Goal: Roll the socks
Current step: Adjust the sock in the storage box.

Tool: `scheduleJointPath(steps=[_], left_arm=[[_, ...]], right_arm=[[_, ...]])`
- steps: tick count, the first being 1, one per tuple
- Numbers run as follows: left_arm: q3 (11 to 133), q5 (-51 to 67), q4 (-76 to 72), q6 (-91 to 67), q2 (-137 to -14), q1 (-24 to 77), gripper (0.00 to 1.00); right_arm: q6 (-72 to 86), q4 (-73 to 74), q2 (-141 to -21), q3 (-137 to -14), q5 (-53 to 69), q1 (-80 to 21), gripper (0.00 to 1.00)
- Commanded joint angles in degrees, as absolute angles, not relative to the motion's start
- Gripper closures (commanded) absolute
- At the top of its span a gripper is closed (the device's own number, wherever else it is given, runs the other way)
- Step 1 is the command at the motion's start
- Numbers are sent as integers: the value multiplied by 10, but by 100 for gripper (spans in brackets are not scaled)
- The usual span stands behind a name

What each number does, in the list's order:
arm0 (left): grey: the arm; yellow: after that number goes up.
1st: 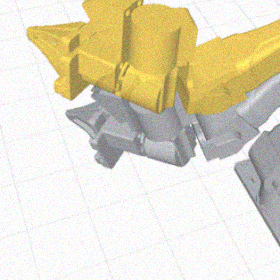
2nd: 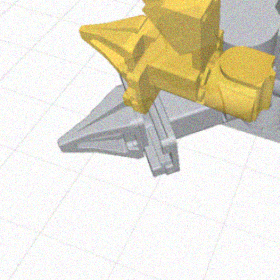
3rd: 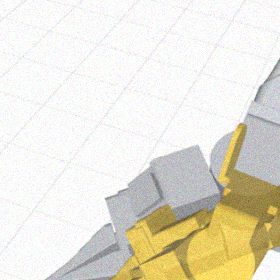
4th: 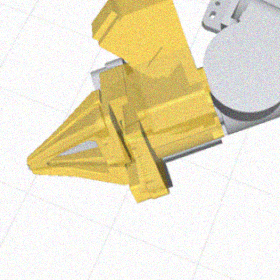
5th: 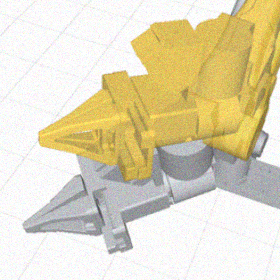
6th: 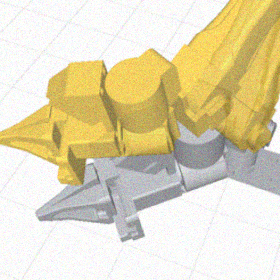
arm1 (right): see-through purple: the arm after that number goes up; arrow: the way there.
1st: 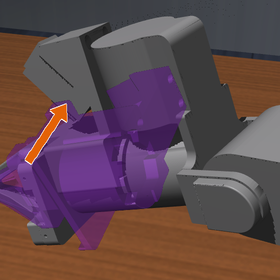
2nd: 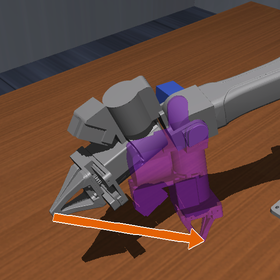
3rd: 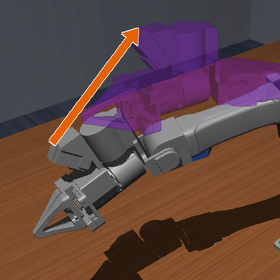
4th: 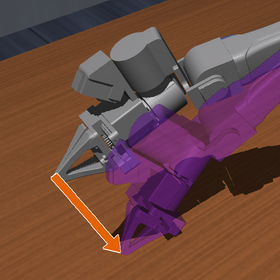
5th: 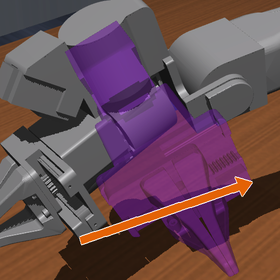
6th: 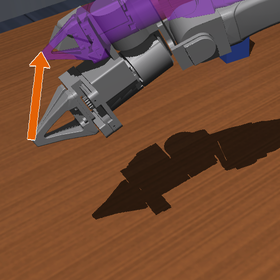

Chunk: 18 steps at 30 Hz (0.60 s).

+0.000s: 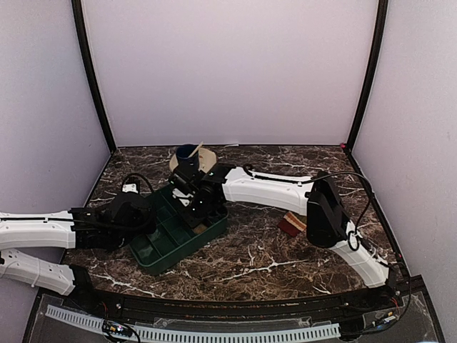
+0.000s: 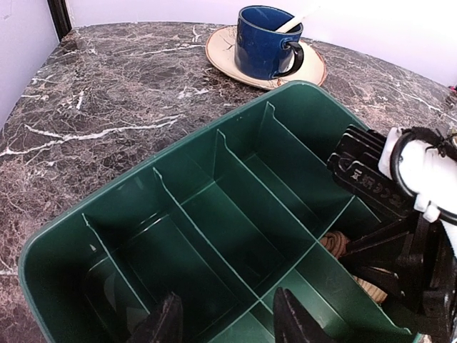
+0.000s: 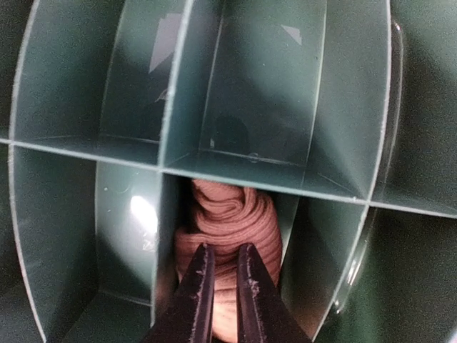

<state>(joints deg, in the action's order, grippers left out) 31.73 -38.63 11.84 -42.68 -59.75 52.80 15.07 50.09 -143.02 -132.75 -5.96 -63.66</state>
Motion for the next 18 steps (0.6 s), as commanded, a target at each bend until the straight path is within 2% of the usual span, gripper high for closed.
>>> scheduleJointPath(steps=[1,5,10,18], left_arm=[[310,-397,118,-432,-598,530,55],[312,-400,120,-431,-600,530,55],[316,-407,120,-426,-604,529,54],[337,-388,122,-402,-610,498,52]], right_arm=[[150,491,-1444,-1338,-44,-630,88],[147,485,-1439,-1337,-50,-629,86],[124,433,-1386,-1302,-85,-637,75],[111,400,-1308,-1249,-126,-646,63]])
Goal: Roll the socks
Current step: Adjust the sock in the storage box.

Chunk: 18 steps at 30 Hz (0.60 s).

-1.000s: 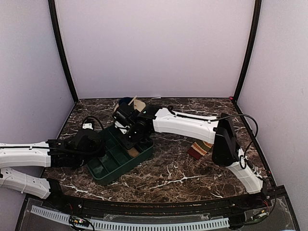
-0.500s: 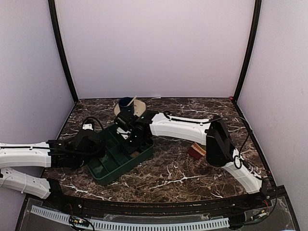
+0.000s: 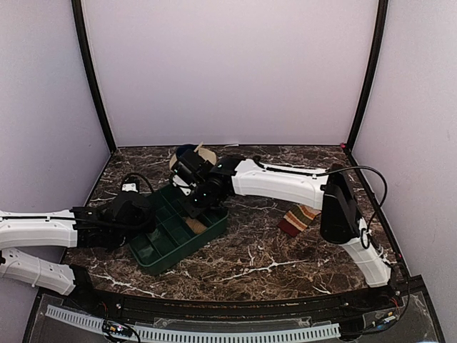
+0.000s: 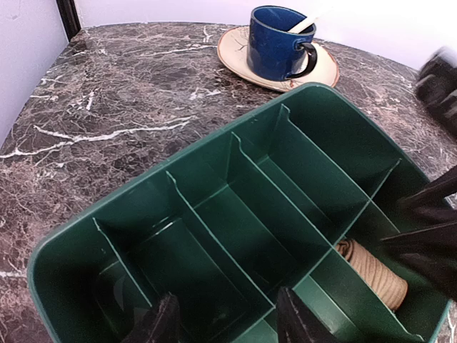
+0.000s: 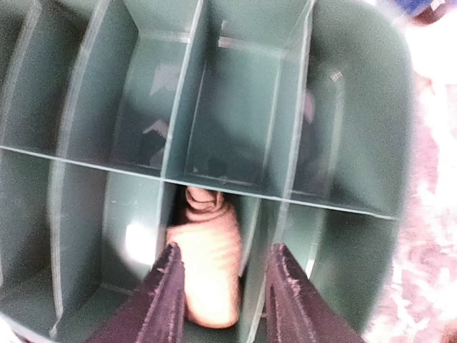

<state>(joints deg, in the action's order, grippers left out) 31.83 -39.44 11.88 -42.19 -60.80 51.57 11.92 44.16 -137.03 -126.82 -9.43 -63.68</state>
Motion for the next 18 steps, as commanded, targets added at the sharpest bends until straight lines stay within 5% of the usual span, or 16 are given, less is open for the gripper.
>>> scheduleJointPath(steps=[1,8,14,18], left_arm=[[341,-381,126,-398,-613,491,51],[367,-282,107,-307,-620,453,50],[394,-214,85,-228,-624,448,47],[422,-177,99,-232,-647,438,46]], right_arm=[[111,397,-1300,-1238,-130,-647,62],[109,326,-1206,-1102,-200,-650,59],[98,226,-1106,-954,-292,-652,46],[123,144,-1057,-859,-411,-654,54]])
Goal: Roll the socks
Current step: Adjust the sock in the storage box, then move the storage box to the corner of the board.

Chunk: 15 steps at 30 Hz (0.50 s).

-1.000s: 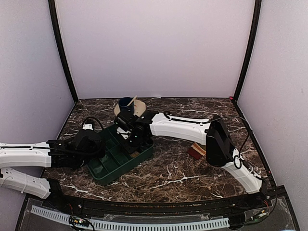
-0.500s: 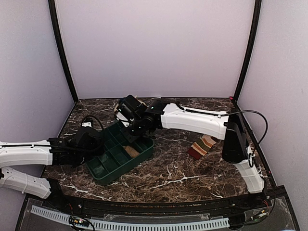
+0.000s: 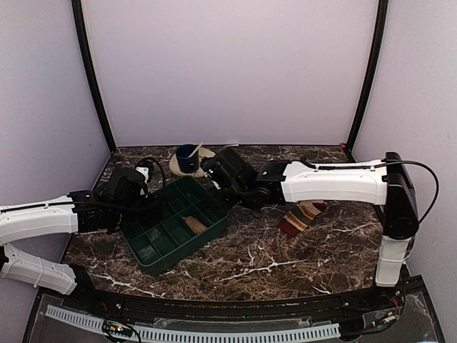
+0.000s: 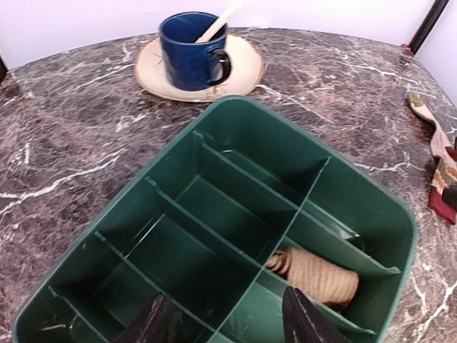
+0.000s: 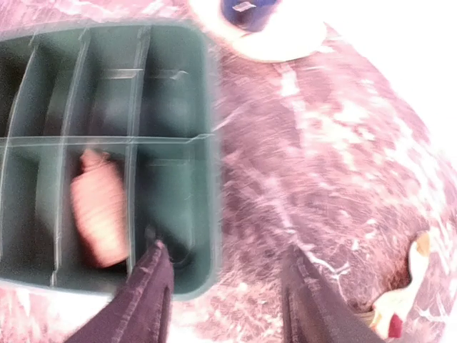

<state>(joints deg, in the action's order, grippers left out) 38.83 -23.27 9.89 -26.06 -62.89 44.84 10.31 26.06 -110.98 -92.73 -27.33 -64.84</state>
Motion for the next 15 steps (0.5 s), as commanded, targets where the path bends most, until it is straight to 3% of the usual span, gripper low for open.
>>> scheduleJointPath(steps=[1,5,8,9,10,11,15], left_arm=[[431,-169,107,-236,-658,436,45],[459,-135,134,-244,-705,433,46],[475,-115,149,-233,-738,432,46],[481,-109,156,-226,-749,431,46],[488,-104,165,-220,-759,431,46],[496,-98,173,-212,-771,431,46],[510,-96,198,-193,-796,430,48]], right_arm=[[129,130,-1047,-841,-436,-655,57],[172,126,-1022,-797,-517,-656,59],[207,143,-1014,-780,-544,-652,54],[223,156,-1012,-777,-548,-650,47],[237,164,-1009,-770,-548,-645,31],[248,169,-1003,-762,-541,-641,4],[270,153,-973,-718,-523,-628,0]])
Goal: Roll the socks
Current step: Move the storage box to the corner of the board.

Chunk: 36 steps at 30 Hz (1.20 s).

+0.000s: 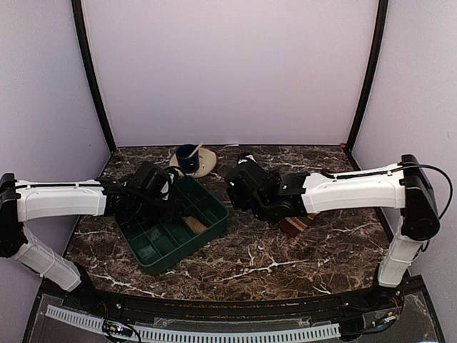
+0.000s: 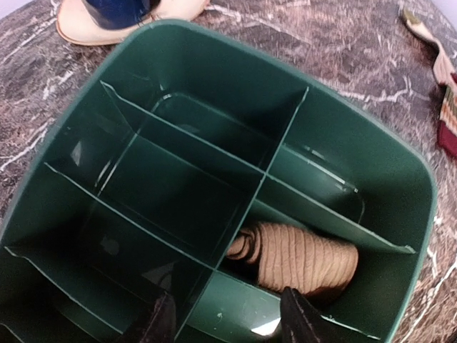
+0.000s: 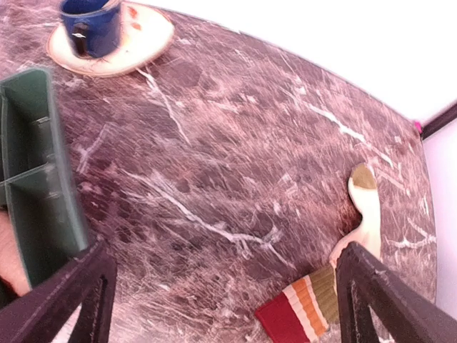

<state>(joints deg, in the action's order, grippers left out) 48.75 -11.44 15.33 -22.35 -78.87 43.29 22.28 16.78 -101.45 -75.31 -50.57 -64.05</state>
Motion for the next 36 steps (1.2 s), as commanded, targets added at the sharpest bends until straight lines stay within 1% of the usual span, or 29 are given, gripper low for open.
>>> scheduleJointPath(steps=[1,5,7,10,13,20,23,25,26,27,28,29,30,32,34,36], left_arm=[[511,-95,201,-189,-799,429,48],[515,-101,209,-181,-813,428,50],[519,-108,216,-178,-821,427,50],[526,-119,225,-169,-832,426,50],[528,-131,228,-163,-842,424,50],[536,-149,227,-152,-866,415,50],[543,-148,227,-145,-880,411,51],[549,-146,228,-139,-889,407,55],[551,-144,228,-137,-894,406,59],[553,-141,229,-135,-898,403,66],[556,-140,230,-133,-902,401,70],[558,-141,232,-133,-907,399,72],[560,-142,234,-132,-910,396,73],[561,-142,236,-130,-914,391,80],[560,-144,238,-132,-916,383,81],[558,-146,241,-134,-915,376,81]], right_arm=[[272,147,-965,-707,-520,-626,0],[270,149,-952,-693,-508,-623,0],[271,152,-951,-691,-504,-623,4],[273,151,-948,-687,-498,-624,14],[276,149,-946,-682,-500,-623,22],[277,153,-946,-679,-507,-623,29],[279,161,-947,-679,-512,-622,34],[286,171,-946,-680,-520,-621,43],[290,177,-946,-679,-524,-619,46],[296,185,-946,-679,-526,-616,49],[303,195,-947,-679,-529,-612,51],[312,204,-947,-678,-531,-609,52],[324,215,-947,-677,-531,-604,52],[341,232,-950,-673,-529,-596,52],[356,246,-953,-669,-523,-589,50],[365,258,-961,-665,-517,-584,45]])
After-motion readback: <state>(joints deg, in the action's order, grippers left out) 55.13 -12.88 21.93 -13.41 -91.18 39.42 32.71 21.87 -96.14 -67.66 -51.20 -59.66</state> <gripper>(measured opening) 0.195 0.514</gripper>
